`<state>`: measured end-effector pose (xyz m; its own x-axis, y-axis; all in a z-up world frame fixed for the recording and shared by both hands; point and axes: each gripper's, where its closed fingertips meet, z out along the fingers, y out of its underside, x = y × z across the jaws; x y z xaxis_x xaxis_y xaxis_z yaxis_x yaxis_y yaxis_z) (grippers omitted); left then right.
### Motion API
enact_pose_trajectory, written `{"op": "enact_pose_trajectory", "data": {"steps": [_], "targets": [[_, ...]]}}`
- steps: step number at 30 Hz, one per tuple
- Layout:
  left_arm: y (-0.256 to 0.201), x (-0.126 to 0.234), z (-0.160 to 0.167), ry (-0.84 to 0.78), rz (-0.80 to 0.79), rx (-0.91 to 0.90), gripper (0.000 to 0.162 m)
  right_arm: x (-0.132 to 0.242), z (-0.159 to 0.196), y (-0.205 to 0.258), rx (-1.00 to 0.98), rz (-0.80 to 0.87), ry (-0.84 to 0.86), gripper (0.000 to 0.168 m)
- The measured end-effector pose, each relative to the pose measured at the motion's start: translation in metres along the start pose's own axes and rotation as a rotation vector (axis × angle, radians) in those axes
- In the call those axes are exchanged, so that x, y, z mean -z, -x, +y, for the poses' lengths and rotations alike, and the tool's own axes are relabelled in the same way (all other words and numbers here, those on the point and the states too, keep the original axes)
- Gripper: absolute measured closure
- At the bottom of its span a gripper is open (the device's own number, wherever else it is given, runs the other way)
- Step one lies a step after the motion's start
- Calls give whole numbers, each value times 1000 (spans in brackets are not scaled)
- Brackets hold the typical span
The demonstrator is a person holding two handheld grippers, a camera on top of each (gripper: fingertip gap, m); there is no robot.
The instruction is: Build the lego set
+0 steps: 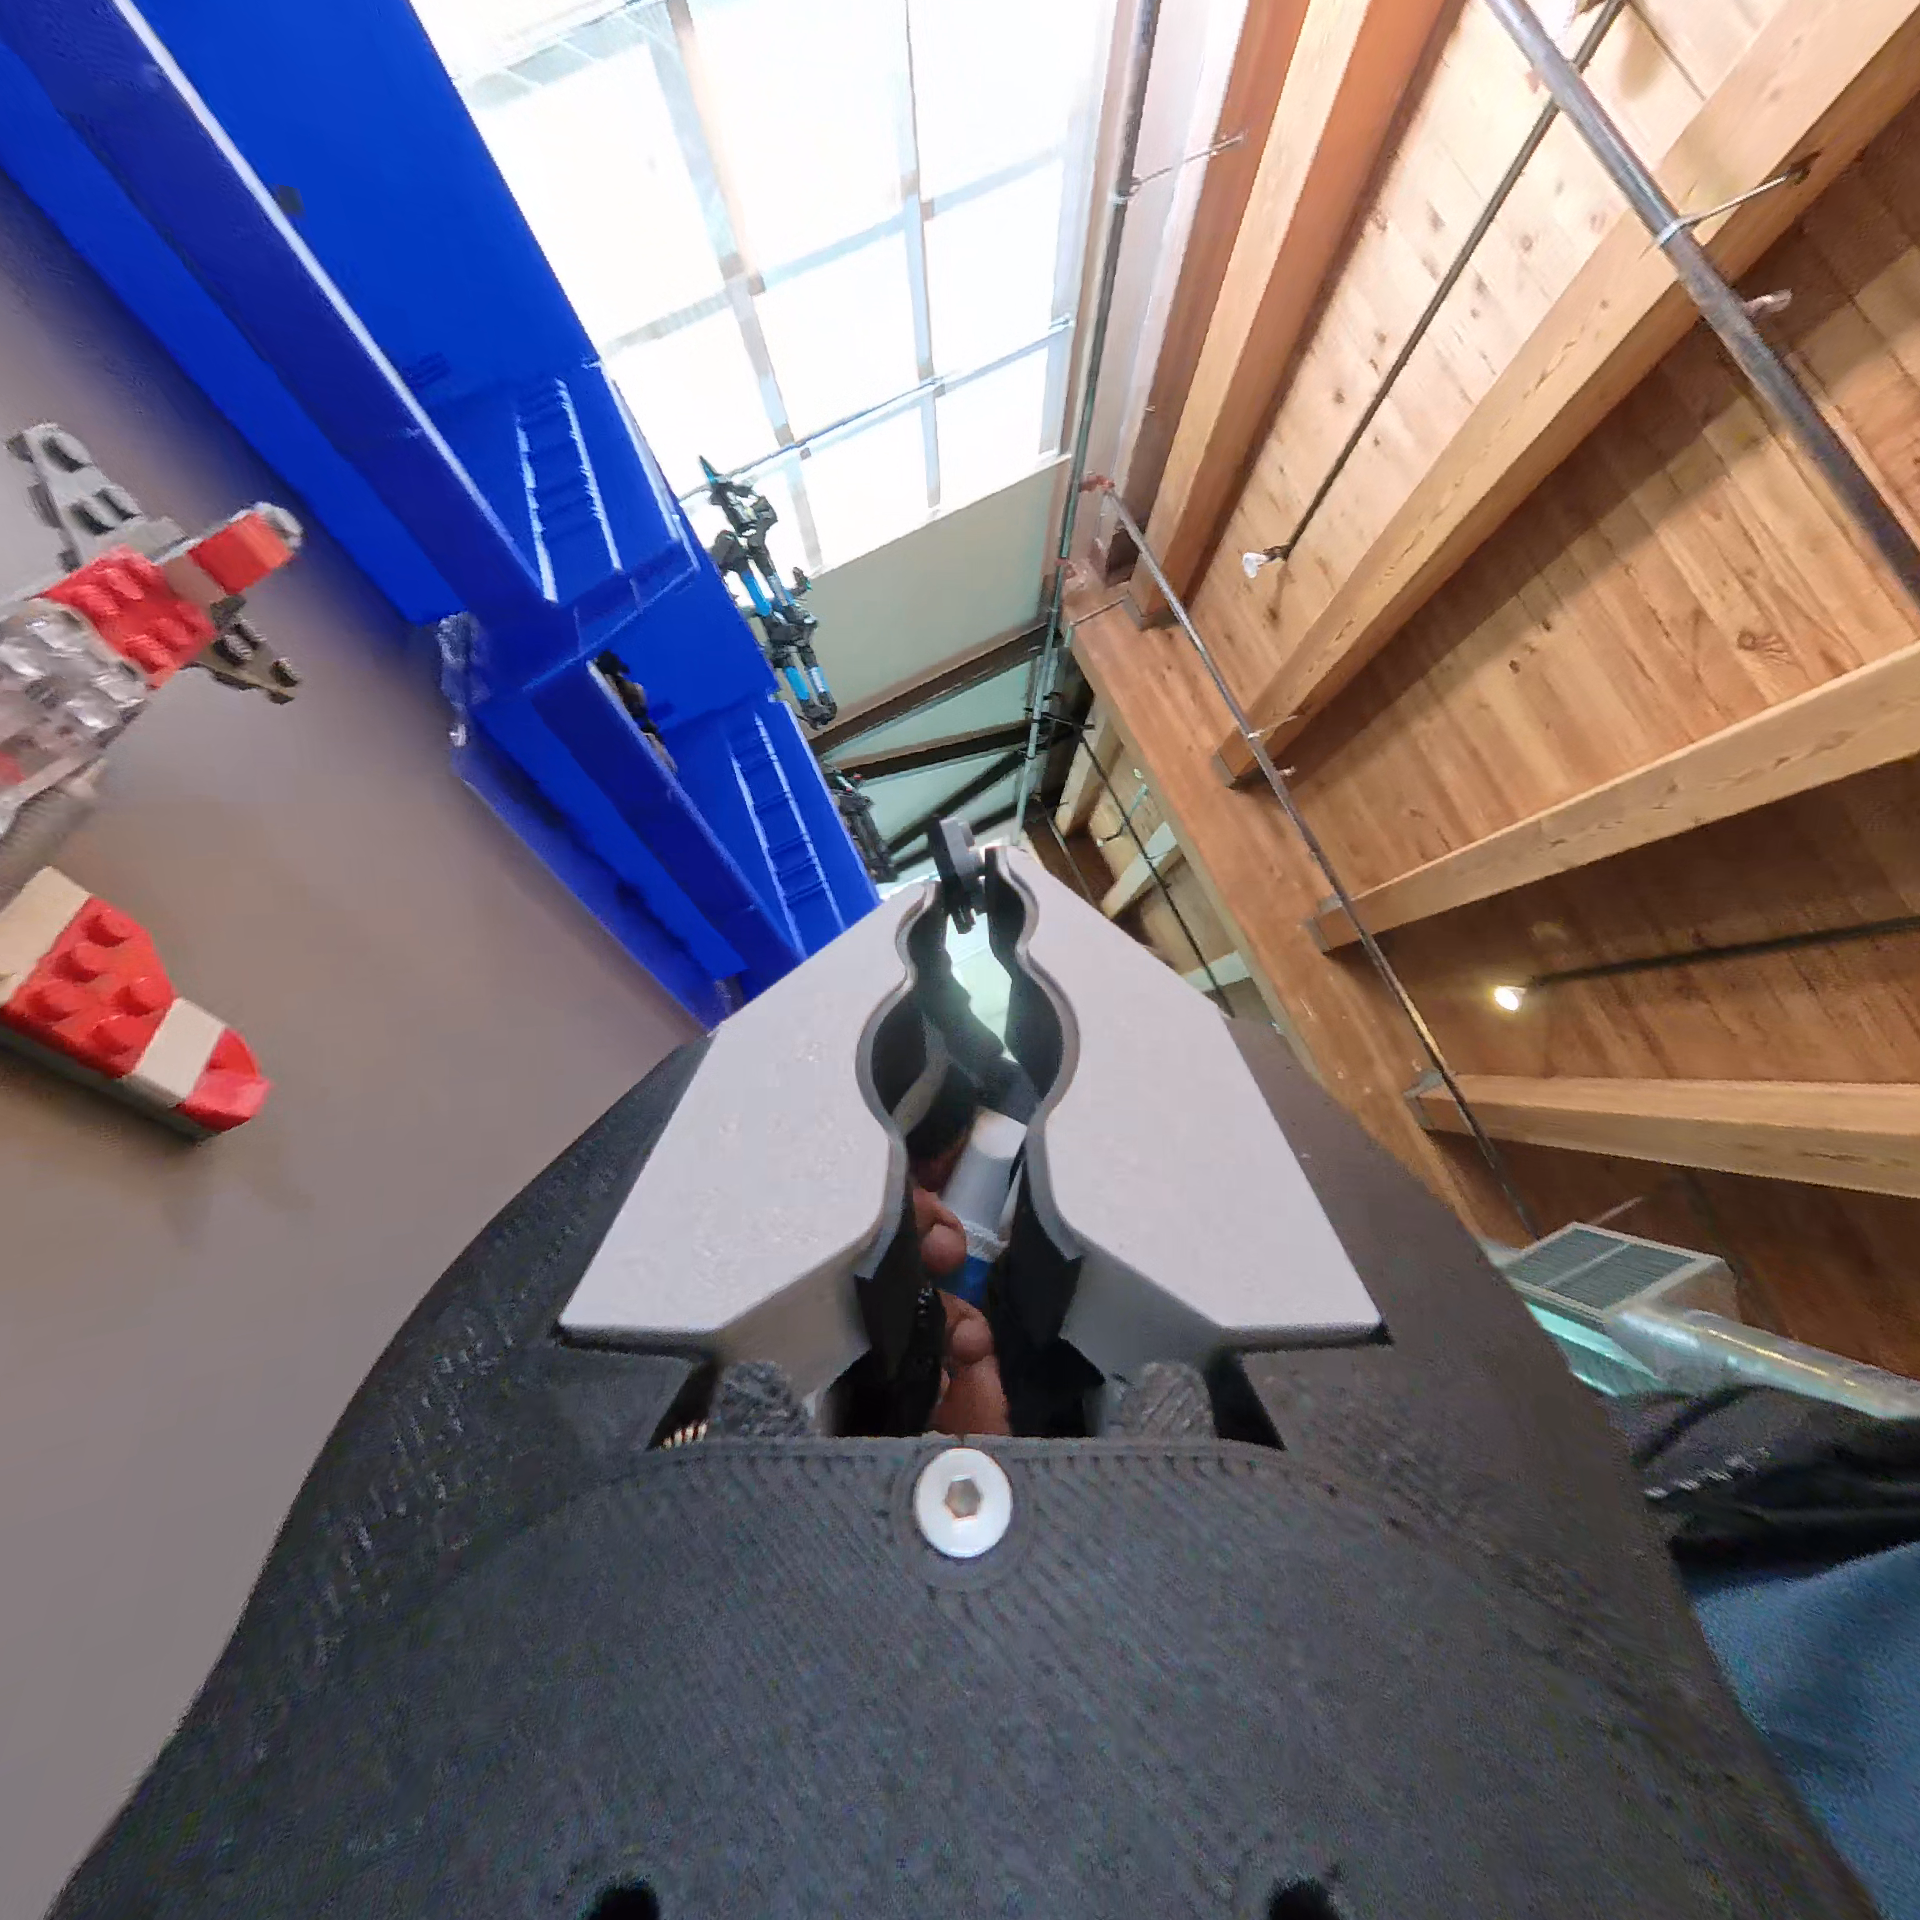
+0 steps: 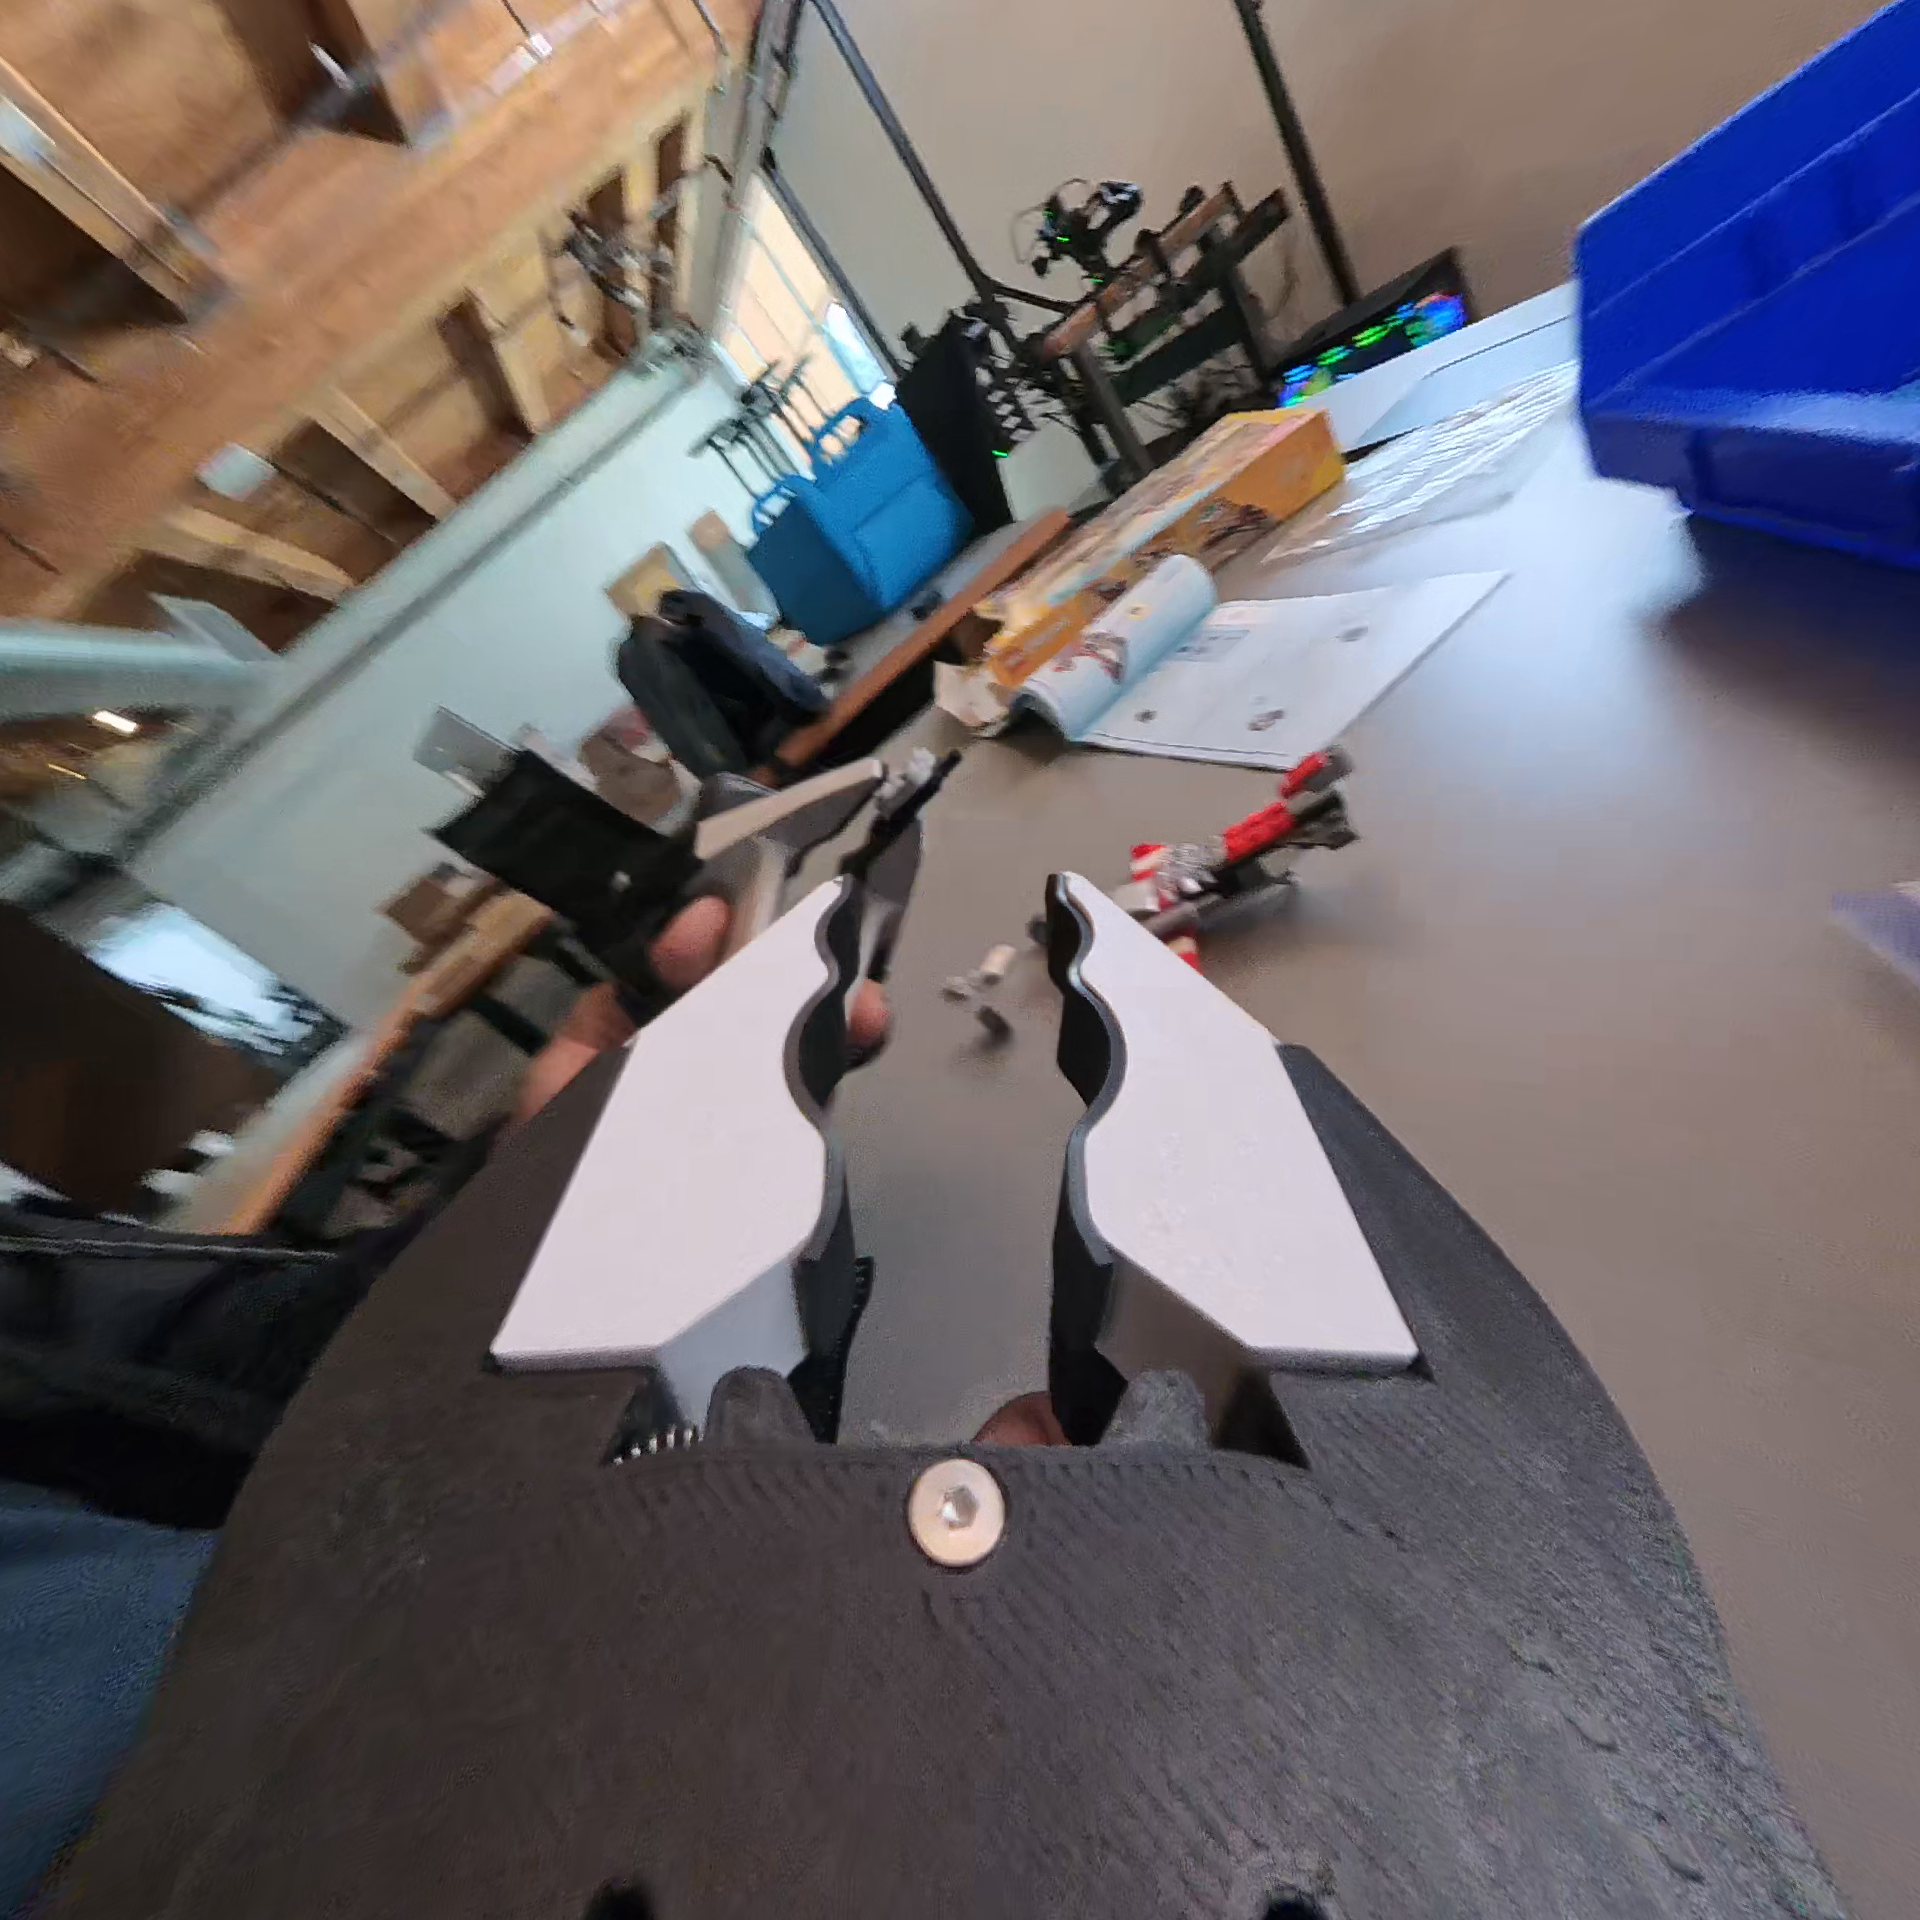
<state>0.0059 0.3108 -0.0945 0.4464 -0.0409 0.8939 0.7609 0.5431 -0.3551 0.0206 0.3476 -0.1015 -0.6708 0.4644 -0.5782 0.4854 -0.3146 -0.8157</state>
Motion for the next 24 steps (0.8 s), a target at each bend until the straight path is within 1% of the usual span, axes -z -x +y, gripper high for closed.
{"op": "enact_pose_trajectory", "data": {"steps": [2, 4, 9, 12, 15, 18, 20, 22, 24], "targets": [[6, 6, 1, -13, -45, -18, 153, 5, 5, -7, 110, 77, 36, 132], [11, 16, -1, -36, -84, -29, 153, 7, 8, -10, 197, 121, 70, 132], [16, 45, -21, -92, -159, -56, 154, -2, 23, -14, 287, 155, 149, 130], [21, 60, -43, -126, -197, -62, 154, -16, 36, -14, 305, 153, 193, 130], [30, 72, -73, -152, -246, -76, 152, -33, 52, -20, 332, 199, 264, 130], [37, 79, -108, -170, -271, -92, 153, -49, 67, -35, 346, 292, 351, 131], [45, 79, -130, -174, -285, -121, 152, -58, 69, -46, 383, 376, 395, 131], [51, 77, -147, -177, -264, -135, 153, -67, 72, -52, 393, 407, 432, 130], [54, 76, -156, -174, -215, -106, 154, -75, 75, -57, 397, 422, 467, 130]]}}
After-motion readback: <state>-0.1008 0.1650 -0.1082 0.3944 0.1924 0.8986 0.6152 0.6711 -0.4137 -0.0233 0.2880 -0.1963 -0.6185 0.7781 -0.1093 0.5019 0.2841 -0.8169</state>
